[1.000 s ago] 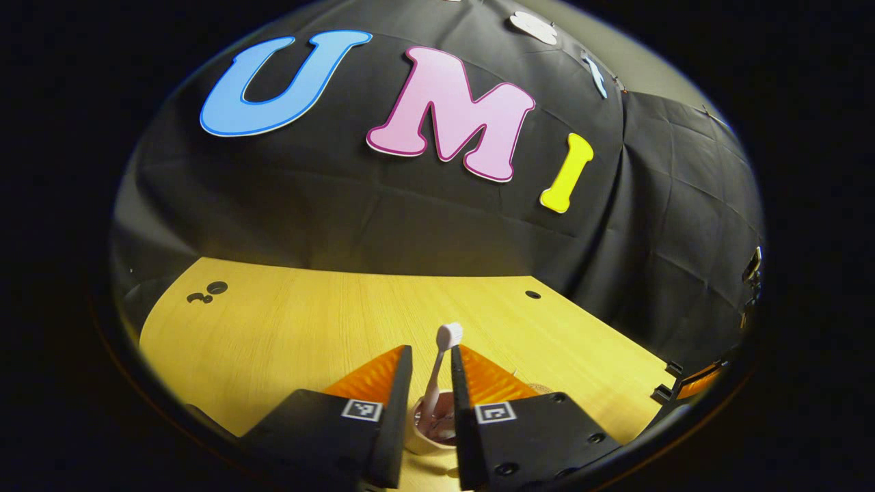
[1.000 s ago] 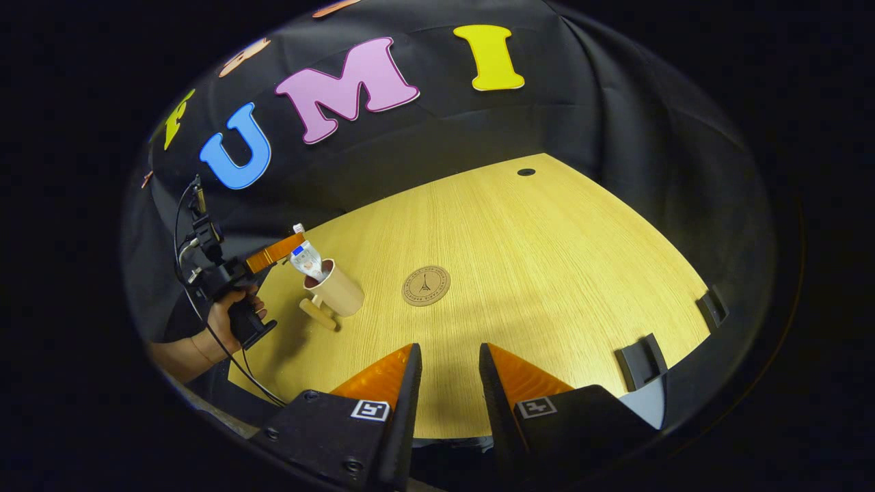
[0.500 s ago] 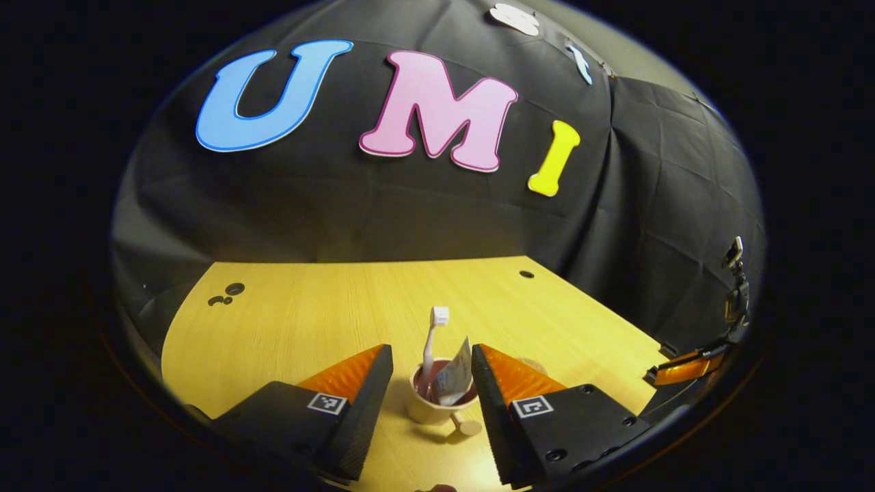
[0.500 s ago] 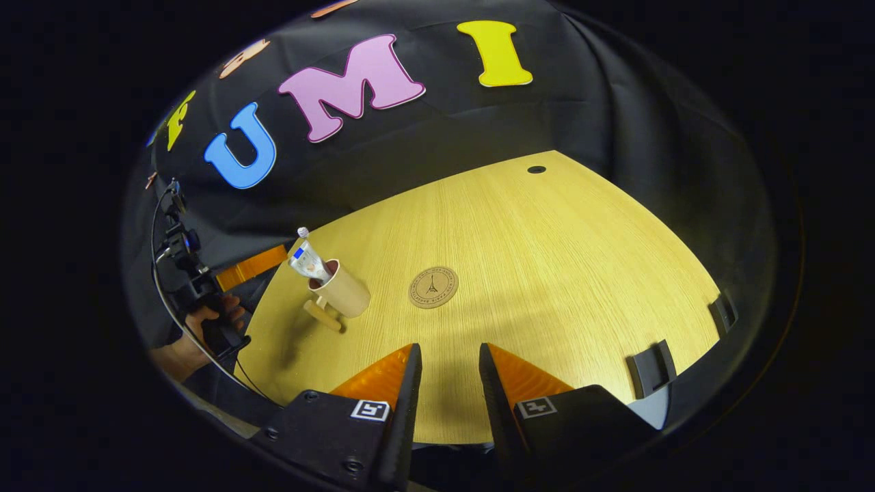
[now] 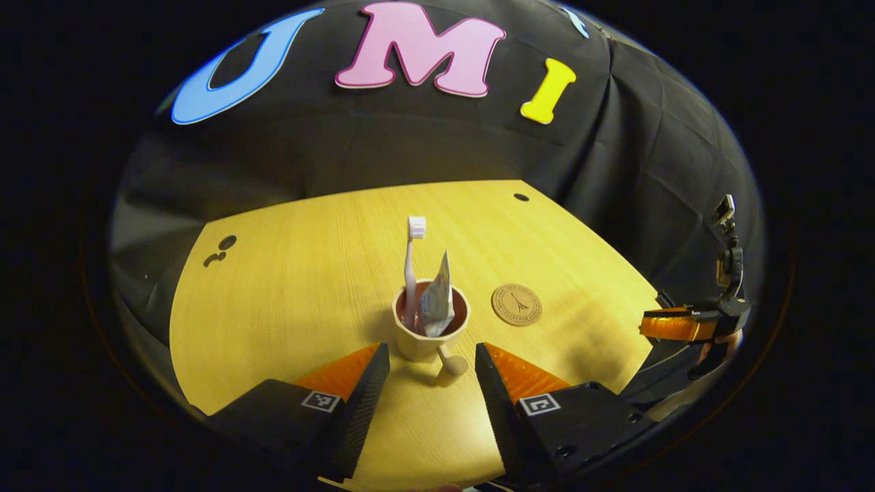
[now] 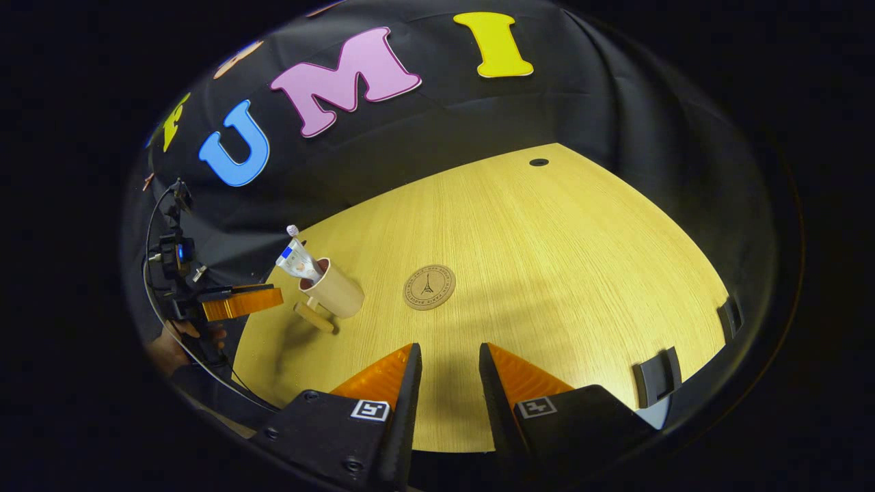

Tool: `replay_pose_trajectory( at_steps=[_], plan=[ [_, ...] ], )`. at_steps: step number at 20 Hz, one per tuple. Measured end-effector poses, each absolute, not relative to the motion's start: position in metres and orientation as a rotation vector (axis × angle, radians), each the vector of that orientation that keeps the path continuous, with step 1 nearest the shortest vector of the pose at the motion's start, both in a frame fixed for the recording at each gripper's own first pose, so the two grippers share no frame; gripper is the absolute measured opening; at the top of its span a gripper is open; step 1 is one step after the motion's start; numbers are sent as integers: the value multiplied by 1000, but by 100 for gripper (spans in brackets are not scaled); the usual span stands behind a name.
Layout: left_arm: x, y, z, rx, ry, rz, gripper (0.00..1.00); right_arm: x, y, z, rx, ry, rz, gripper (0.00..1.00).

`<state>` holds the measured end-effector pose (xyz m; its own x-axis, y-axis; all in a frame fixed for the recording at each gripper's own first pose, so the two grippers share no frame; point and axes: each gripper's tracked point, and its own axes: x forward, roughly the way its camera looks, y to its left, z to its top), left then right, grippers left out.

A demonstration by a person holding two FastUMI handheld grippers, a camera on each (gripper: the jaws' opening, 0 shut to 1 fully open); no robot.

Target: Put the toothbrush and toothpaste on the desktop into the cup, then pick up the cup and place it on the coaster on the desktop.

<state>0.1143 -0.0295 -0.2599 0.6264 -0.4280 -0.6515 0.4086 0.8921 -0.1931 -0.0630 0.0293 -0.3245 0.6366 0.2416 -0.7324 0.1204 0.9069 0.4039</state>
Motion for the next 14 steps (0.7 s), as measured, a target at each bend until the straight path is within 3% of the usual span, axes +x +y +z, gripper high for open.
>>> replay_pose_trajectory(
  at_steps=[14],
  plan=[
    [136,-63,-324,24,1004,-415,80,-81,-16,-324,484,864,-52,52]
  ],
)
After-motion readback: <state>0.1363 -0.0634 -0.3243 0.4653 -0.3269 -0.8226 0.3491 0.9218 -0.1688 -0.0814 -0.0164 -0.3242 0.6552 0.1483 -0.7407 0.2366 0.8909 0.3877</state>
